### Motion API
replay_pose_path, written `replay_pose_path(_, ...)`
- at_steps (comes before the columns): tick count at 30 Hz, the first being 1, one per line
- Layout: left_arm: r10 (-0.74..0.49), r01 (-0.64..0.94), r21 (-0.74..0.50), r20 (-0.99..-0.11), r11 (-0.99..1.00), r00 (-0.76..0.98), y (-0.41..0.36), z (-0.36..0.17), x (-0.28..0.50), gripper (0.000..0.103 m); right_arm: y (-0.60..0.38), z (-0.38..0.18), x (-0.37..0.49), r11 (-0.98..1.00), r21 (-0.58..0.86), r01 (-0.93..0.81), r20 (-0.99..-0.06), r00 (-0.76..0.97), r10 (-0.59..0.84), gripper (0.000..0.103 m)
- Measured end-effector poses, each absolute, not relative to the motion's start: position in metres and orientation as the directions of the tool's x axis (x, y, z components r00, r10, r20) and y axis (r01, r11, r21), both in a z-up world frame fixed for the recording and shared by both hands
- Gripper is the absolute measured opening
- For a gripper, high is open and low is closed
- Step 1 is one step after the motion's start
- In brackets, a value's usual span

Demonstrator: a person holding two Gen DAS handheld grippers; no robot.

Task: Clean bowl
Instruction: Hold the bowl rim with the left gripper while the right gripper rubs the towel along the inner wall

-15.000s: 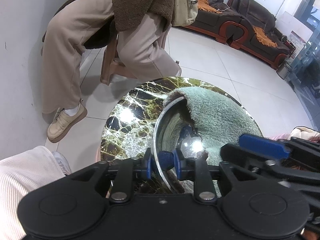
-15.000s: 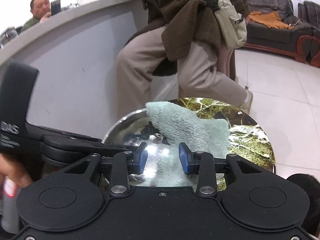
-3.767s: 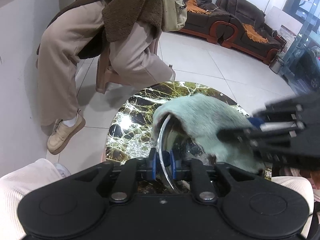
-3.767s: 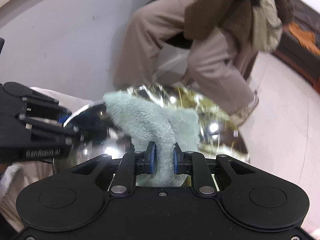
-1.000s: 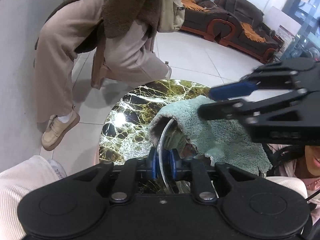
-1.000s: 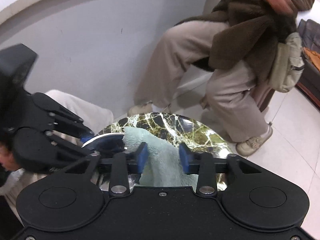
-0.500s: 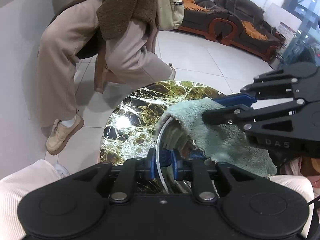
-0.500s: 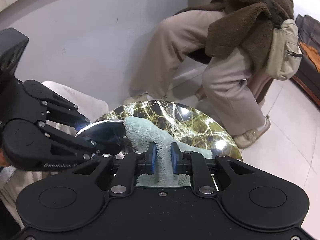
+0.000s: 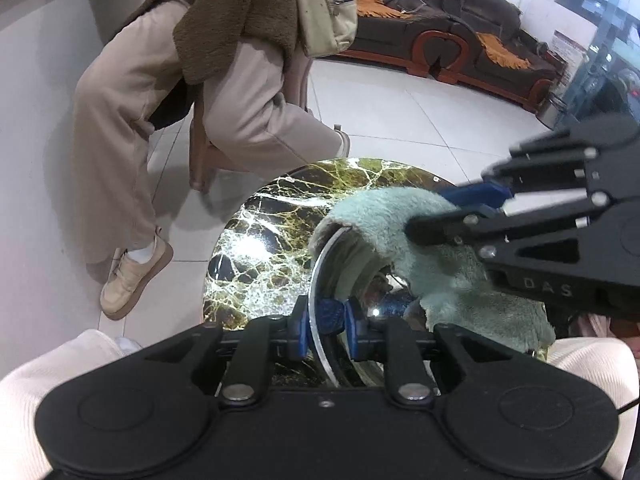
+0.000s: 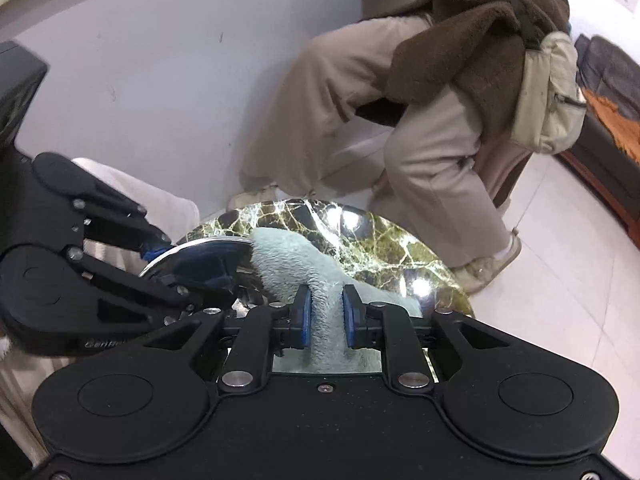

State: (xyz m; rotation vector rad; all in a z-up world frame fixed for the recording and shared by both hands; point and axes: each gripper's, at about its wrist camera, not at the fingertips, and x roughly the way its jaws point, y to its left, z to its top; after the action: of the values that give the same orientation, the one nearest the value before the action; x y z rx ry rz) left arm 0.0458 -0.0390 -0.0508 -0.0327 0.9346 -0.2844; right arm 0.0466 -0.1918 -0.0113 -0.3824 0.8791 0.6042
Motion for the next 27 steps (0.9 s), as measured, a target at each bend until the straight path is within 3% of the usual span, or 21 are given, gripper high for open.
replay_pose_path(5,-0.262,0.230,-0.157,-0.787,0.960,0.558,-0.037,-0.050,0.045,0.018,-0.211,-0.021,0.028,0.825,-0.014,-0.565,-0.827,0.470,0.308,0.016)
replay_pose_path(12,-0.250,0.230,-0.143,-0.793,0.963,0.555,-0.037,-0.050,0.045,0.020,-0.190,-0.012,0.041,0.824,-0.058,-0.564,-0.801,0.519,0.299,0.016)
replay_pose_path(15,-0.248,0.212,-0.153,-0.787,0.965,0.565,-0.036,-0.051,0.042,0.020,-0.197,-0.018,0.039,0.855,-0.003,-0.519,-0.803,0.511,0.307,0.016)
replay_pose_path(20,-0.258,0.191,-0.180,-0.776,0.965,0.575,-0.031,-0.050,0.041,0.019,-0.221,-0.027,0.013,0.914,0.205,-0.349,-0.779,0.508,0.369,0.021)
replay_pose_path(27,-0.260,0.188,-0.182,-0.755,0.965,0.602,-0.029,-0.033,0.057,0.017,-0.227,-0.030,0.005,0.919,0.291,-0.267,-0.739,0.547,0.393,0.021)
